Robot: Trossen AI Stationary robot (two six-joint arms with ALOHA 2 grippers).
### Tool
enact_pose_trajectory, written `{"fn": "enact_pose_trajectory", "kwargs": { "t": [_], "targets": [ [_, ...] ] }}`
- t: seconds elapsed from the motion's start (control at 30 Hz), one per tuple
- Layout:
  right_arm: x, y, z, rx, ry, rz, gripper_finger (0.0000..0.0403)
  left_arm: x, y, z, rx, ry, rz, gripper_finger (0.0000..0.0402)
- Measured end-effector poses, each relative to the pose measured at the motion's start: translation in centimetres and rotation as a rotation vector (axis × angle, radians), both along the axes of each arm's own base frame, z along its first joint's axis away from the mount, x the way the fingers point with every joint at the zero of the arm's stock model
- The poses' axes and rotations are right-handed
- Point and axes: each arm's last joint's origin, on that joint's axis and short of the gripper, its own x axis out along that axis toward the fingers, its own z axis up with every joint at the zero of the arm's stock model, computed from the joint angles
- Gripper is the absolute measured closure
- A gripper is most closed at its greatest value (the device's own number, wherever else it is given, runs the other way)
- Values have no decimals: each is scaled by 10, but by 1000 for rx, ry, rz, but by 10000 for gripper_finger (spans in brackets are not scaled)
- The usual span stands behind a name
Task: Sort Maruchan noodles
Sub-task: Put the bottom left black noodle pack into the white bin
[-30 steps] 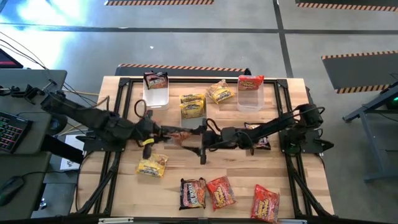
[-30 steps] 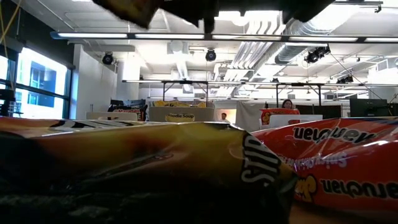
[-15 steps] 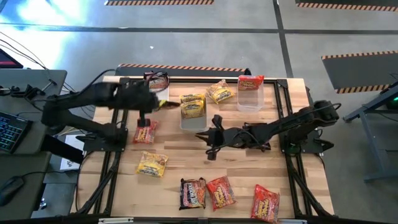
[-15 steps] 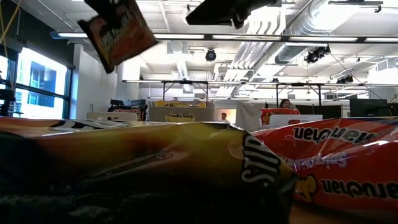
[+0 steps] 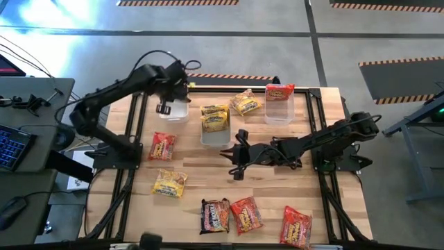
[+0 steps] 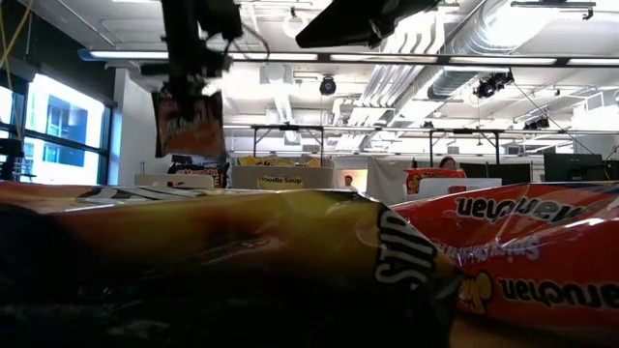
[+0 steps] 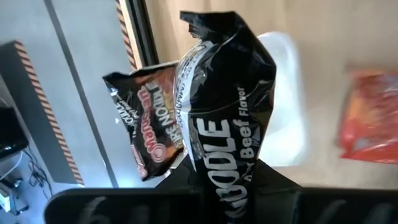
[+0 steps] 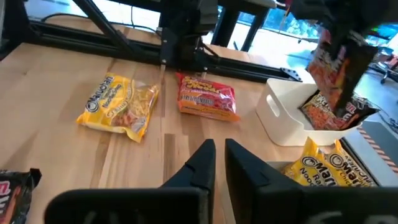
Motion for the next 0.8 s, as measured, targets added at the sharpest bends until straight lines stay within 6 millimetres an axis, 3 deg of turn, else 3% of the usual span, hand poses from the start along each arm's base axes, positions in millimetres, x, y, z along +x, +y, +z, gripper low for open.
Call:
{"fn": "enact_pose_trajectory", "kwargs": {
  "t": [0.2,0.33,0.5,0.8],
  "targets": [
    [0,-3,-1,-25,20,4,400,-9,54,-27,-36,30,48,387],
    [0,-5,-3,-30,38,-1,402,-17,77,-43,-87,27,75,387],
    [0,-5,-3,-28,37,3,402,-20,89,-53,-123,22,67,388],
    [0,-5,-2,-26,29,3,402,-17,91,-50,-131,-57,21,388]
  ]
}}
